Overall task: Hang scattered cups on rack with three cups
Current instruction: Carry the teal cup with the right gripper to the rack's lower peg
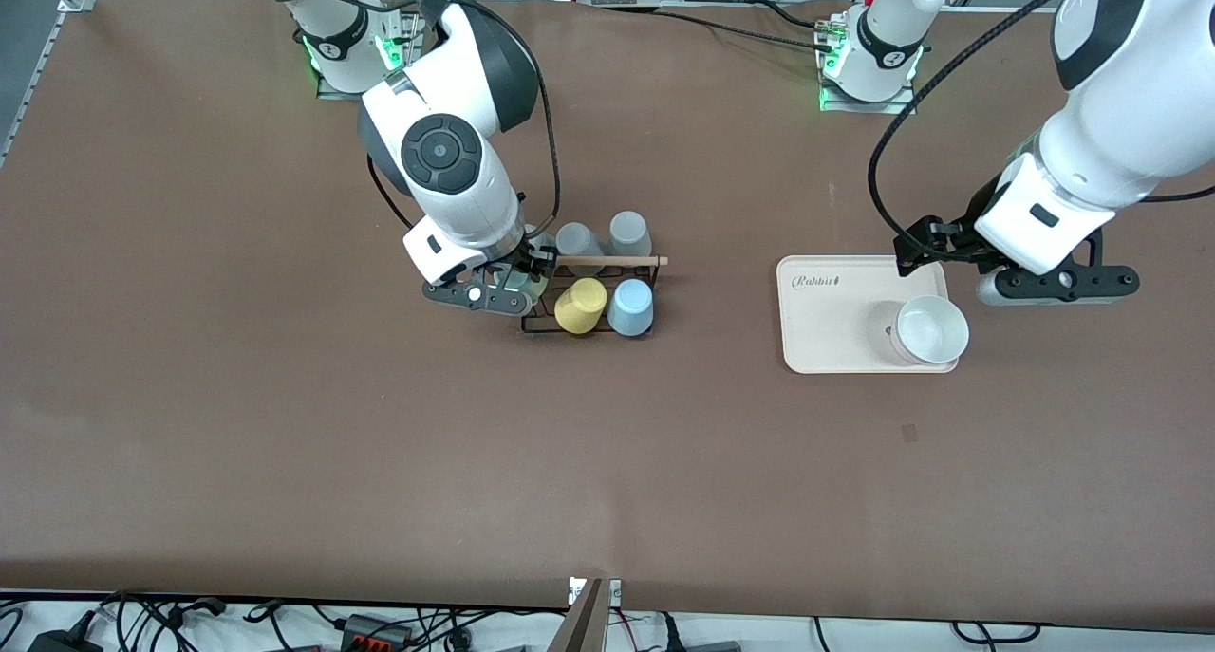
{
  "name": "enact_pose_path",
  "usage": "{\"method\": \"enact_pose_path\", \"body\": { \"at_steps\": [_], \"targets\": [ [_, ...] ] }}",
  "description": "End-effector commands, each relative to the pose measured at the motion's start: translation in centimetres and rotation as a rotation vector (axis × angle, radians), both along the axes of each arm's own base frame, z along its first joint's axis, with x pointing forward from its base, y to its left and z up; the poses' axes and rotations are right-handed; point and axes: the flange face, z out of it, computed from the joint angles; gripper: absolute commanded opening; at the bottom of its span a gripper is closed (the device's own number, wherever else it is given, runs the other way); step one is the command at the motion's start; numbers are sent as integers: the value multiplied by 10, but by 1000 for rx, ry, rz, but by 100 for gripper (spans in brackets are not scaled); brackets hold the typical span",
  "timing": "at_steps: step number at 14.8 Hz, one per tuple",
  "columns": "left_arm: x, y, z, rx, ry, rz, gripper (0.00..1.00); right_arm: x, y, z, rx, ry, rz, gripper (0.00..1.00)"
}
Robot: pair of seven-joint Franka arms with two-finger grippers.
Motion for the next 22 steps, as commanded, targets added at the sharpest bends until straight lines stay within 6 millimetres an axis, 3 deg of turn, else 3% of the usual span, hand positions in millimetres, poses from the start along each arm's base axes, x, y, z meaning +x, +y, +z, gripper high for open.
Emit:
{"method": "enact_pose_path", "body": {
  "at_steps": [1, 3, 4, 5, 7, 9, 12, 14, 20, 22],
  "targets": [
    [3, 9, 0, -17, 28, -12, 100, 9, 19, -26, 13, -6, -27, 28],
    [-4, 9, -13, -16, 68, -16, 100, 15, 26, -18, 18, -21, -27, 28],
    [-4, 16, -9, -21, 52, -6, 100, 15, 26, -12, 17, -18, -26, 28],
    [-7, 17, -12, -17, 61, -4, 100, 14, 25, -3, 7, -6, -25, 28],
    [-13, 41, -19, -22, 48, -15, 100, 15, 23, 26, -2, 6, -24, 28],
    [-10, 42, -15, -26, 34, -46, 100, 16, 22, 40, 0, 0, -26, 28],
    [-11, 31, -8, -27, 20, -69, 100, 19, 24, 15, -46, -7, -21, 28],
    [-15, 12, -4, -31, 13, -96, 100, 19, 23, -6, -80, -37, -2, 28],
    [-14, 11, 1, -36, -1, -114, 100, 19, 29, -42, -65, -52, -8, 28],
    [-10, 10, 15, -31, -34, -105, 100, 17, 35, -58, -73, -43, 3, 28]
  ]
}}
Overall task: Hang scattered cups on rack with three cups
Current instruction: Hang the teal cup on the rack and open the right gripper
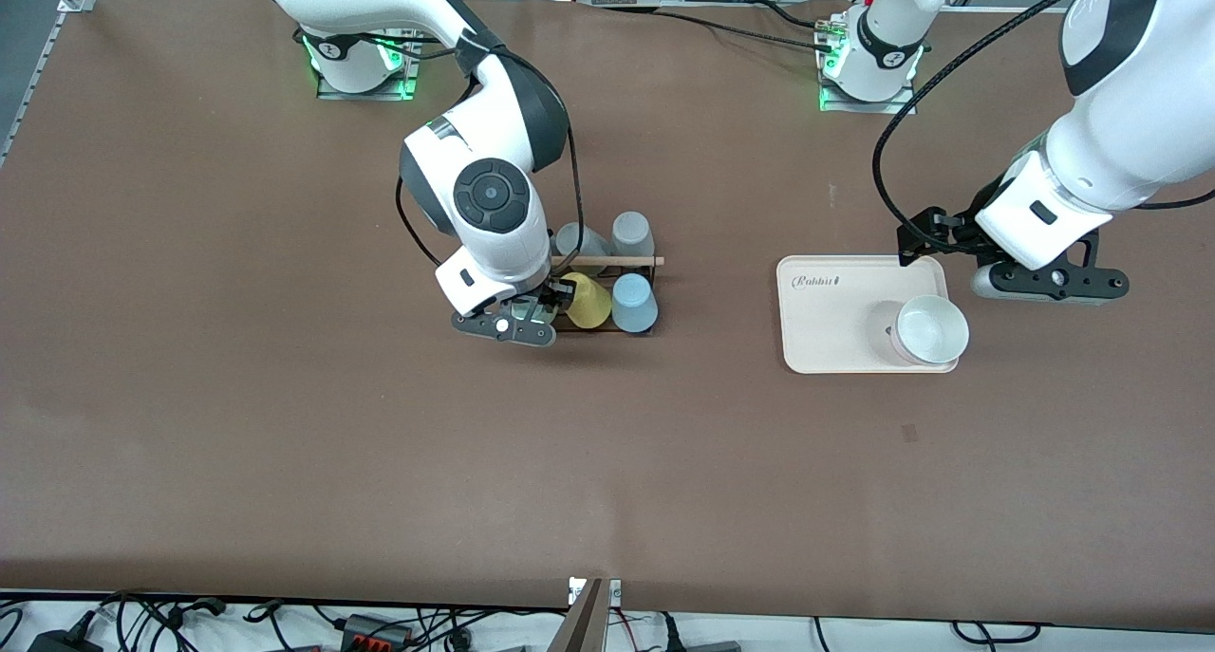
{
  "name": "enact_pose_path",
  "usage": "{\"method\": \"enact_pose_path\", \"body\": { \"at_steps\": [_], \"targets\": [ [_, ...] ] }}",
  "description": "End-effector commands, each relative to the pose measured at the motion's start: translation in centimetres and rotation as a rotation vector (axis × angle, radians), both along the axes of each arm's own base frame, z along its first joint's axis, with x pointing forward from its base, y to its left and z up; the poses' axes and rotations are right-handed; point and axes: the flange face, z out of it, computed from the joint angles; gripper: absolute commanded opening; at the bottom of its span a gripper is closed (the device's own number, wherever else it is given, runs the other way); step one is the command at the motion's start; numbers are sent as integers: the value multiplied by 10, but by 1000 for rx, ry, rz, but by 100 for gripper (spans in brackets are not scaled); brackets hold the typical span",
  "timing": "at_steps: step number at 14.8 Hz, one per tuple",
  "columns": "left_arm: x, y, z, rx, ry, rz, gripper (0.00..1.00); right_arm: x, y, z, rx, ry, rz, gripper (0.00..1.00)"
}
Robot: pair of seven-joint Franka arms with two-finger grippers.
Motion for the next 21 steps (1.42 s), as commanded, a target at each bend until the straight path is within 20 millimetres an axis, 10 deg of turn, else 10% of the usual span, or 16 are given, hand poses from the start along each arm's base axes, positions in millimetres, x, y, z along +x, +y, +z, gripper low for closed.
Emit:
{"method": "enact_pose_path", "body": {
  "at_steps": [1, 6, 9, 11, 21],
  "targets": [
    [0, 5, 20, -5, -40, -6, 100, -5, 10, -18, -18, -6, -4, 28],
    [-8, 7, 41, -37, -54, -11, 100, -14, 10, -36, -34, 14, 8, 36],
    [-10, 8, 42, -44, -46, -8, 100, -10, 6, -30, -30, 12, 10, 100],
    [-11, 14, 40, -40, -39, -2, 100, 1, -9, 2, -9, -17, 51, 100],
    [-24, 4, 39, -35, -47, -18, 100, 70, -218, 176, 34, -35, 45, 100]
  ]
}}
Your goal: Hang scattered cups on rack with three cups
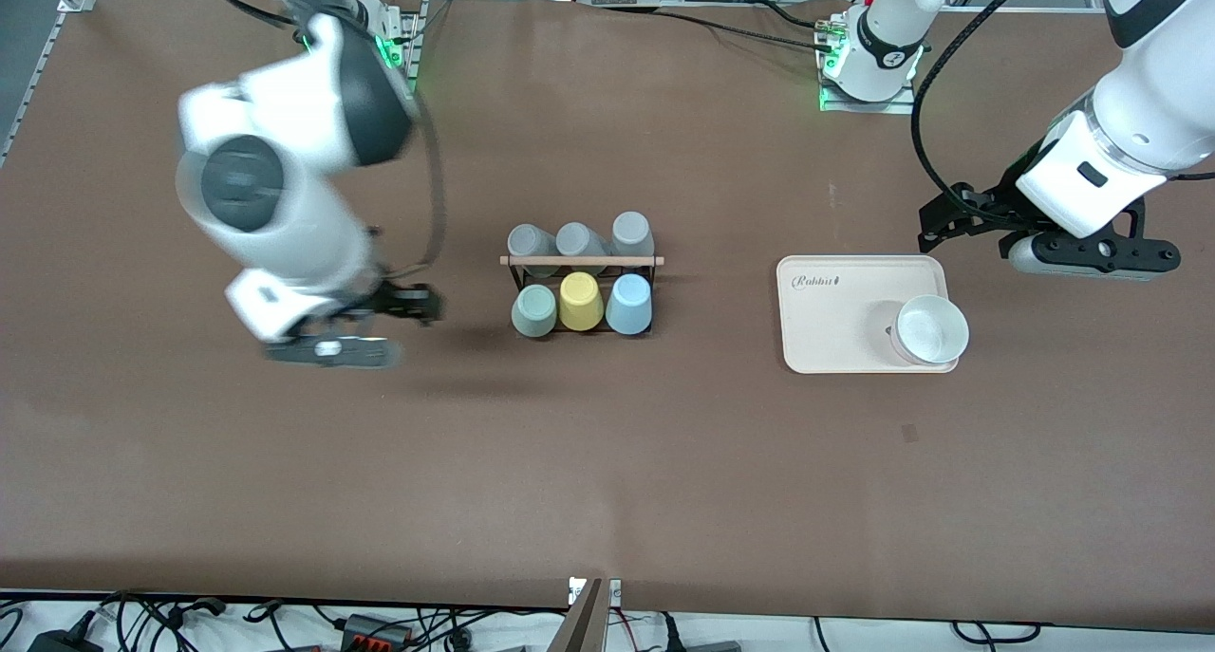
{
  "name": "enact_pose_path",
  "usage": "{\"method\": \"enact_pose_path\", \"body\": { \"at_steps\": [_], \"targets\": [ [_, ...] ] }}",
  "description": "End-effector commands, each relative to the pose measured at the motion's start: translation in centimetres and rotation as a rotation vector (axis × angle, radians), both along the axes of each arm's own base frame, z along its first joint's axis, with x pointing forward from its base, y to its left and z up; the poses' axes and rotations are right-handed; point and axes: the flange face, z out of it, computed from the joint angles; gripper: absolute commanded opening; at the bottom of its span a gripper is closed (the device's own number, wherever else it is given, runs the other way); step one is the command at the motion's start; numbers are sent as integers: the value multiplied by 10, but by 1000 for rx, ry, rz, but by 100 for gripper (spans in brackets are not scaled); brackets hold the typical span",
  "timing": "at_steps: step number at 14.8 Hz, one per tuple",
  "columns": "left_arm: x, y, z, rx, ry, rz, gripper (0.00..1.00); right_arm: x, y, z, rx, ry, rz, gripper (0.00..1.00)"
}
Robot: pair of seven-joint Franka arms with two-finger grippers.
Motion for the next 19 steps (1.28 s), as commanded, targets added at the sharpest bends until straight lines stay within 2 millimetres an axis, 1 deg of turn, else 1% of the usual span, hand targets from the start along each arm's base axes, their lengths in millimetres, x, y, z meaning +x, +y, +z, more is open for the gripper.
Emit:
{"method": "enact_pose_path", "body": {
  "at_steps": [1, 2, 4, 7, 9, 10, 12, 16, 17, 19],
  "targets": [
    [-9, 1, 6, -15, -15, -15, 100, 5, -51, 35, 53, -14, -49, 100],
    [-8, 1, 8, -17, -20, -15, 100, 6, -71, 45, 61, -16, -29, 100],
    [-9, -1, 8, -14, -20, -16, 100, 3, -103, 58, 50, -8, 13, 100],
    [-8, -1, 7, -13, -17, -17, 100, -4, -153, 71, 46, 29, 32, 100],
    [-9, -2, 6, -7, -17, -18, 100, -15, -181, 78, 46, 29, 29, 100],
    [-9, -2, 6, -7, -17, -17, 100, -24, -187, 82, 42, 31, 21, 100],
    [-9, -2, 7, -7, -18, -15, 100, -48, -188, 91, 35, 11, 20, 100],
    [-8, -2, 6, -12, -15, -12, 100, -98, -192, 94, 22, -32, 3, 100],
    [-8, -2, 6, -13, -15, -12, 100, -108, -192, 94, 23, -33, 3, 100],
    [-8, -2, 5, -13, -13, -12, 100, -113, -192, 94, 20, -13, 8, 100]
  ]
}}
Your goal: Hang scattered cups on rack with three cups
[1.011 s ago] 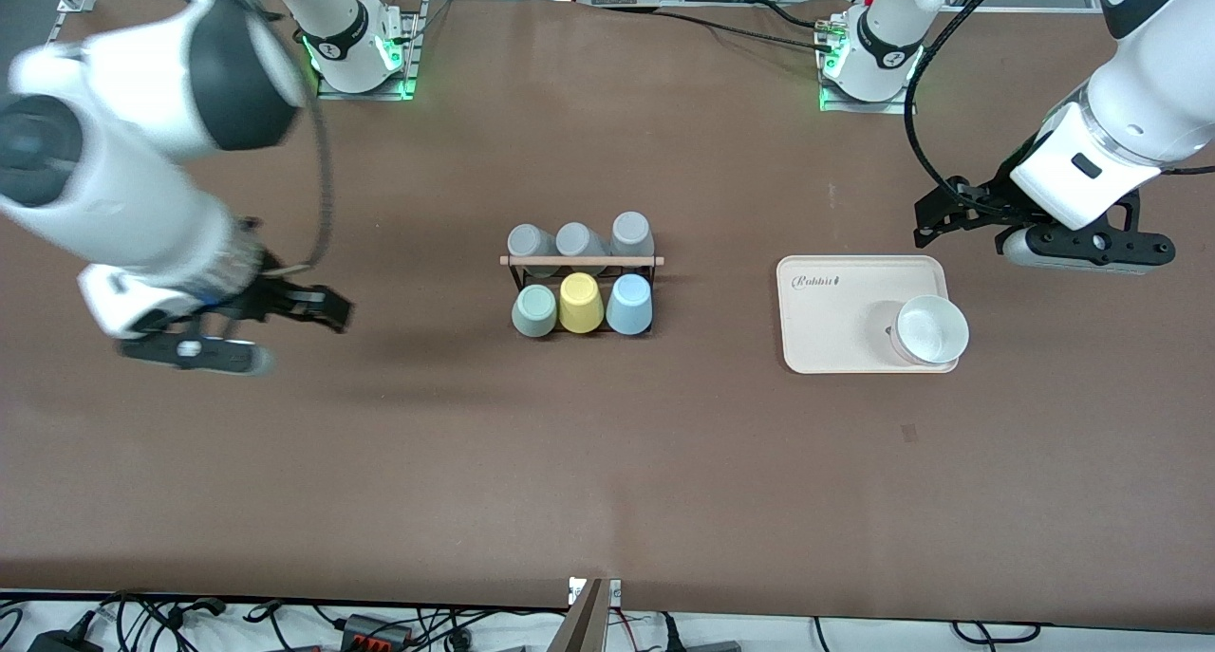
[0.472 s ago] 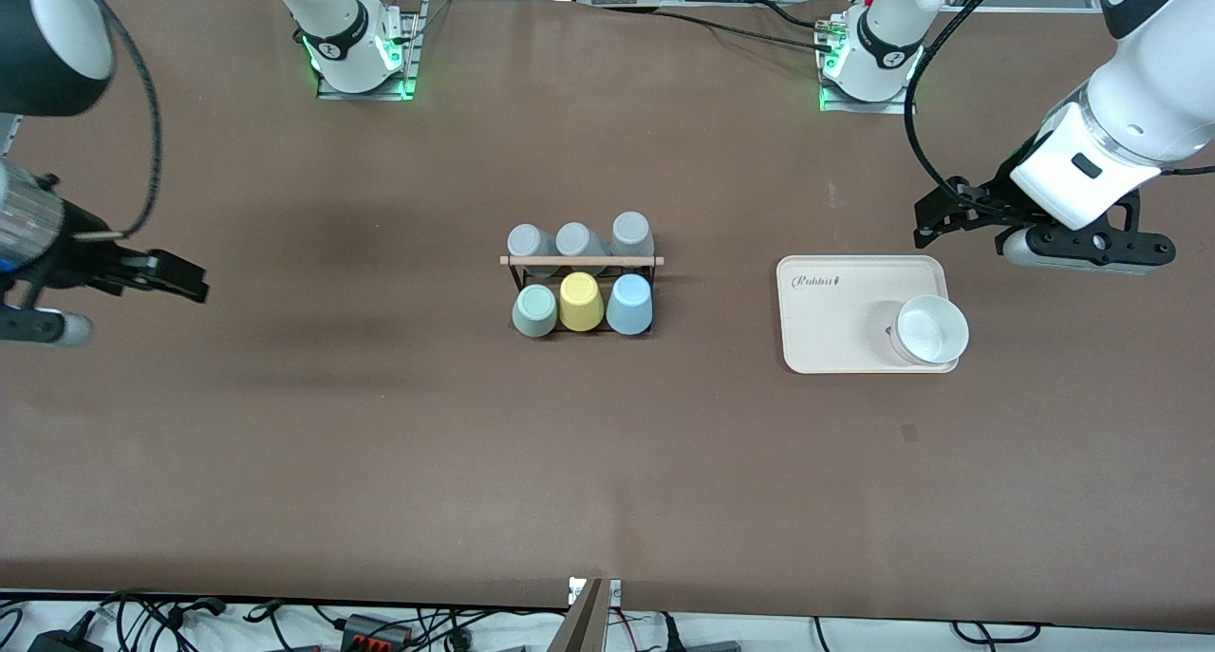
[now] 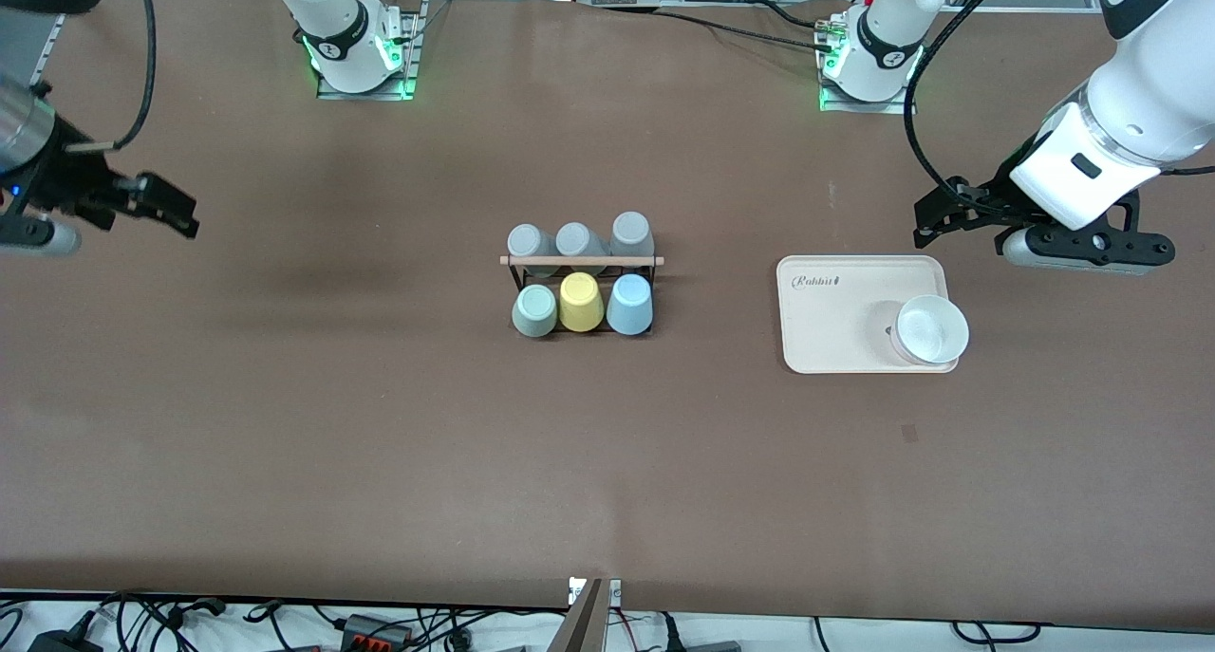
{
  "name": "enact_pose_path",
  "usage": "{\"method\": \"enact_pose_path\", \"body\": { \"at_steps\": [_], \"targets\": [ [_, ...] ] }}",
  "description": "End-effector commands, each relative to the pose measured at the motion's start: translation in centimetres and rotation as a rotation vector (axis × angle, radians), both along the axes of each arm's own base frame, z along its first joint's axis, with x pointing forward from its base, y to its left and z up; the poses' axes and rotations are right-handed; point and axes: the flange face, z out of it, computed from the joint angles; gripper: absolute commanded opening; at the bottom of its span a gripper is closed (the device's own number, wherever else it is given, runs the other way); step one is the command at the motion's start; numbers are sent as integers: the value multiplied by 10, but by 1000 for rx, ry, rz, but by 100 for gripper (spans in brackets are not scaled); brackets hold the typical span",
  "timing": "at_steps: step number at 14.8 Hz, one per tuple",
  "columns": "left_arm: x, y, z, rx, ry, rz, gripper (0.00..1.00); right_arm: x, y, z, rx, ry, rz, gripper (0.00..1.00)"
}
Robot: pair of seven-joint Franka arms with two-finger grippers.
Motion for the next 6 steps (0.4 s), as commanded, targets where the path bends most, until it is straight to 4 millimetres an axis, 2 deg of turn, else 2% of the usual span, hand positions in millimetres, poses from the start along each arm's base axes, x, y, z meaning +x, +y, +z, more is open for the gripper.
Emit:
{"method": "enact_pose_path", "body": {
  "at_steps": [1, 6],
  "targets": [
    [-6, 0, 3, -11, -5, -7, 100, -18, -2, -4, 11, 6, 1, 100],
    [-7, -1, 4, -11, -7, -9, 100, -11, 0, 1, 15, 6, 10, 100]
  ]
}}
